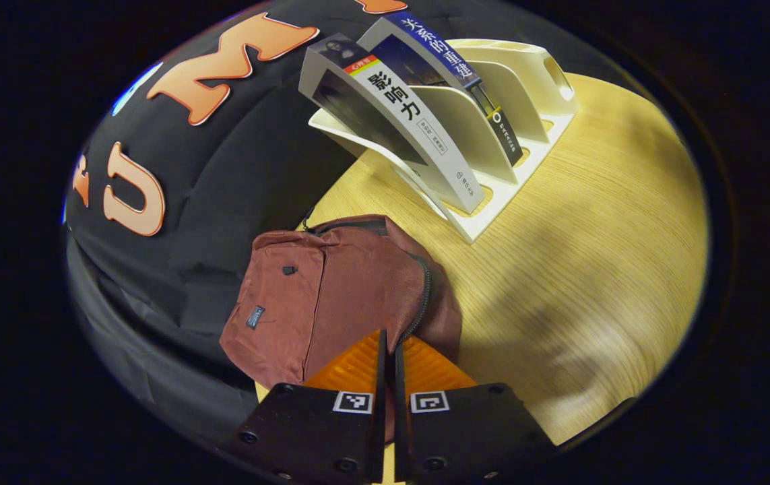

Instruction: Open the schoolbag, grab two books from the bookshelf and put them into the schoolbag.

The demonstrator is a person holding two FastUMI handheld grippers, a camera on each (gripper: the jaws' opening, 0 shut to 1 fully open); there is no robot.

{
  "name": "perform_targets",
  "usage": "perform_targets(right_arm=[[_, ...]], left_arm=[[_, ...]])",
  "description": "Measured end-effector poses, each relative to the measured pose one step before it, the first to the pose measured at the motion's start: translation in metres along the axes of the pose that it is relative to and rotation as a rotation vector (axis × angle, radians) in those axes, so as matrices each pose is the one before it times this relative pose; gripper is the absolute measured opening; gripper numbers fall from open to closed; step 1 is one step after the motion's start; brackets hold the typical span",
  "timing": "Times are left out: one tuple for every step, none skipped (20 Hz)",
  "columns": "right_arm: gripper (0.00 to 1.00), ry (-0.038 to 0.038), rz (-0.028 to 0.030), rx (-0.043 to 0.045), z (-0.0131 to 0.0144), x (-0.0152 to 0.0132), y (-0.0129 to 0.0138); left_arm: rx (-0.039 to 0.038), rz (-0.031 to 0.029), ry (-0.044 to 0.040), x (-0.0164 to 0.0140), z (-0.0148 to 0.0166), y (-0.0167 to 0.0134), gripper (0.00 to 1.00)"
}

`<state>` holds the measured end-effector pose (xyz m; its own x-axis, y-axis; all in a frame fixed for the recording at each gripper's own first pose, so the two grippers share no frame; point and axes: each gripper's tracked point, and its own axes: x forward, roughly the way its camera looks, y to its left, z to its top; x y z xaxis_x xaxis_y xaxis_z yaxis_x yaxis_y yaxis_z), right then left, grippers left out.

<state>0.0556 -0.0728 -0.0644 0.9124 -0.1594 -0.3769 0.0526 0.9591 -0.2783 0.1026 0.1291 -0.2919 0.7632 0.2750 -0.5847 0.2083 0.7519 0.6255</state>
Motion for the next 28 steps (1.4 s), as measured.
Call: perform_targets(right_arm=[[0.97,-0.00345,0.00440,0.00091,0.00256,0.00088,-0.00139],[0.97,-0.00332,0.00980,0.00382,0.00174,0.00085,0.00023],[0.97,-0.00146,0.01605,0.00870,0.00217,0.00111,0.00233],[0.97,0.00335,0.02603,0.01320,0.00040,0.00099,0.00483],[0.97,0.00575,0.01964,0.01707,0.00115,0.00193,0.00571],[0.97,0.00463,0.01065,0.01842,0.00011,0.00177,0.00327],[0.97,-0.00131,0.00243,0.01637,0.00072,0.00072,0.00595],[0.97,-0.01120,-0.00462,0.01137,0.00275,0.00163,0.00631],[0.97,-0.01508,-0.01253,-0.00191,0.00330,0.00138,0.00688],[0.97,-0.01559,-0.03060,-0.00635,0.00181,0.00063,0.00339],[0.97,-0.01294,-0.02955,-0.00341,0.00229,-0.00109,0.00438],[0.97,-0.01501,-0.02199,0.00252,0.00200,-0.00255,0.00850],[0.97,-0.02103,-0.01757,0.00768,0.00306,-0.00220,0.00917],[0.97,-0.01986,-0.01158,0.00751,0.00177,-0.00182,0.00938],[0.97,-0.00895,-0.01374,0.00706,0.00016,-0.00132,0.00786],[0.97,-0.00098,-0.01436,0.00881,-0.00241,-0.00132,0.00626],[0.97,0.00097,-0.00976,0.00922,-0.00152,-0.00335,0.00795],[0.97,-0.00210,-0.00384,0.00938,0.00032,-0.00365,0.00891],[0.97,-0.00538,-0.00276,0.00549,0.00167,-0.00371,0.00782],[0.97,-0.00388,-0.00483,-0.00165,0.00027,-0.00218,0.00554],[0.97,-0.00215,-0.00996,-0.00836,0.00091,-0.00163,0.00416],[0.97,-0.00112,-0.00658,-0.00988,0.00114,-0.00259,0.00313],[0.97,-0.00155,-0.00261,-0.00734,0.00223,-0.00176,0.00488],[0.97,-0.00267,0.00260,-0.00651,0.00388,-0.00296,0.00542],[0.97,-0.00646,0.00596,-0.00618,0.00454,-0.00129,0.00525],[0.97,-0.00615,0.00515,-0.00811,0.00403,-0.00128,0.00519],[1.00,-0.00645,0.00506,-0.01002,0.00503,-0.00030,0.00487],[0.97,-0.00614,0.00647,-0.01033,0.00473,-0.00022,0.00539]], left_arm=[[0.00457,-0.00913,0.01088,0.00091,-0.00174,-0.00138,0.06],[0.00798,-0.00519,0.00674,0.00023,-0.00121,-0.00073,0.04],[0.01330,-0.00985,-0.00435,0.00323,0.00272,-0.00107,0.03],[0.02115,-0.01338,0.00217,0.00023,0.00003,-0.00107,0.02],[0.02188,-0.02136,0.00290,0.00050,0.00061,-0.00029,0.02],[0.01998,-0.02466,-0.00346,-0.00172,-0.00010,0.00007,0.01],[0.01734,-0.02412,0.00397,-0.00457,-0.00092,0.00060,0.01],[0.02428,-0.02727,0.00442,-0.00011,-0.00033,0.00337,0.01],[0.03074,-0.02983,-0.00853,-0.00222,0.00188,0.00393,0.01],[0.01611,-0.02974,-0.00434,-0.00415,0.00087,0.00448,0.01],[-0.00002,-0.03358,-0.00525,-0.00596,0.00126,0.00484,0.01],[-0.00488,-0.04158,-0.01150,-0.00816,0.00204,0.00595,0.01],[-0.00376,-0.04338,-0.01676,-0.00665,0.00165,0.00651,0.01],[-0.01140,-0.04372,-0.01698,-0.00986,0.00144,0.00891,0.01],[-0.02337,-0.03762,-0.01695,-0.01114,0.00119,0.01038,0.01],[-0.02786,-0.03040,-0.01017,-0.01044,0.00061,0.01117,0.01],[-0.01927,-0.02532,-0.01075,-0.00997,0.00154,0.01277,0.01],[-0.01439,-0.01172,-0.01347,-0.00984,0.00464,0.01625,0.01],[-0.00579,-0.00426,-0.00968,-0.00986,0.00324,0.01556,0.01],[0.00017,0.00465,-0.01058,-0.01119,0.00100,0.01526,0.01],[0.00258,0.01008,-0.01380,-0.00771,0.00457,0.01648,0.02],[-0.00458,0.00871,-0.01217,-0.00792,0.00311,0.01620,0.01],[-0.01265,0.00169,-0.01085,-0.00388,0.00567,0.01126,0.01],[-0.00608,0.00808,-0.01143,-0.00337,0.00289,0.01087,0.01],[0.00295,0.02073,-0.01291,-0.00333,0.00458,0.01466,0.01],[0.00342,0.02738,-0.01927,-0.00288,0.00651,0.01470,0.01],[-0.00195,0.02098,-0.01584,-0.00390,0.00587,0.01118,0.01],[-0.00827,0.01094,-0.01824,-0.00412,0.00426,0.00824,0.01]])
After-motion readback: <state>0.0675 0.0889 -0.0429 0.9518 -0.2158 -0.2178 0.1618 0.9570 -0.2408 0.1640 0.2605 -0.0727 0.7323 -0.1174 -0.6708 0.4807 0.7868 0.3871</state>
